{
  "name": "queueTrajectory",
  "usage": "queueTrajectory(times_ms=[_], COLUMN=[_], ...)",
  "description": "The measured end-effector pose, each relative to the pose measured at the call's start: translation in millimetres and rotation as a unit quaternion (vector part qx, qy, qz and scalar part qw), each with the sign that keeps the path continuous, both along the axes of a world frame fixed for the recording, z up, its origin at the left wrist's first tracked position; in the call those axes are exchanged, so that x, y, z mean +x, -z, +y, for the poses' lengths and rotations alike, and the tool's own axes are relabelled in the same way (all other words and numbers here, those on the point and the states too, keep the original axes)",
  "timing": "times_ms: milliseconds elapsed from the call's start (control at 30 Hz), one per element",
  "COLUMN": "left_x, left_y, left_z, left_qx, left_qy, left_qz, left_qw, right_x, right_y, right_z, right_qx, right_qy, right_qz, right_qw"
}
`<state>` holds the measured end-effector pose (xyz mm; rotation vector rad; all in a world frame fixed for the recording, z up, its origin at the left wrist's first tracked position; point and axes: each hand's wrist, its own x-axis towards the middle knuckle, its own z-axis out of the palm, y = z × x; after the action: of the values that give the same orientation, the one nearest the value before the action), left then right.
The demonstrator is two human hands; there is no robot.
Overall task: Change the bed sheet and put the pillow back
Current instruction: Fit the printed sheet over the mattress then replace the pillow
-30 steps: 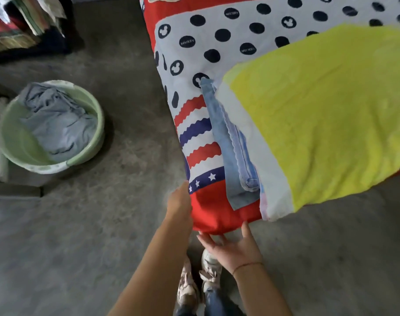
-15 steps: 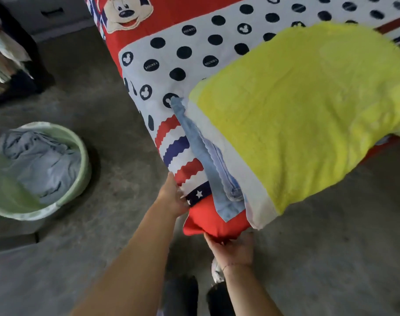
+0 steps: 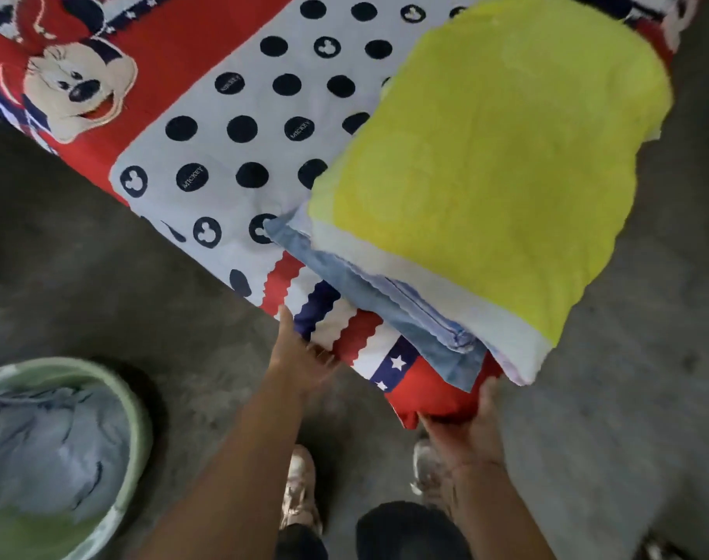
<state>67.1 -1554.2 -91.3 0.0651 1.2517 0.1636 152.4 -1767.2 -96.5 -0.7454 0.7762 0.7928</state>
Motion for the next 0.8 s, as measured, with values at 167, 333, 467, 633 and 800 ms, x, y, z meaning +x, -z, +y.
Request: queueTrajectory(times_ms=[167, 333, 467, 633, 800], left_x=[4.4, 5.5, 0.0, 9.5, 9.7], left_y=[-3.0, 23.6, 50.0, 62.5, 29.3], left_z=[5.7, 6.2, 9.0, 27.9, 34.7], left_qx=[0.056, 0.088, 0.085, 0.126, 0.120], left_qy=[0.034, 0.029, 0.074, 0.193, 0.271], left_qz=[-0.126, -0.138, -0.085, 0.070, 0.165], left_qw=[0.990, 0.986, 0.990, 0.971, 0.941], right_x=[-4.8, 4.7, 5.2, 8.1, -10.9], right_y=[8.3, 29.9, 38.9, 35.6, 15.7], right_z=[17.1, 16.2, -6.4, -24.9, -7.3], right_qx=[0.099, 0.108, 0.055, -0.197, -0.380], right_qy=[0.054, 0.075, 0.020, -0.067, -0.040], right_qz=[-0.073, -0.101, -0.123, -0.137, -0.083], right_qw=[0.991, 0.986, 0.991, 0.968, 0.920])
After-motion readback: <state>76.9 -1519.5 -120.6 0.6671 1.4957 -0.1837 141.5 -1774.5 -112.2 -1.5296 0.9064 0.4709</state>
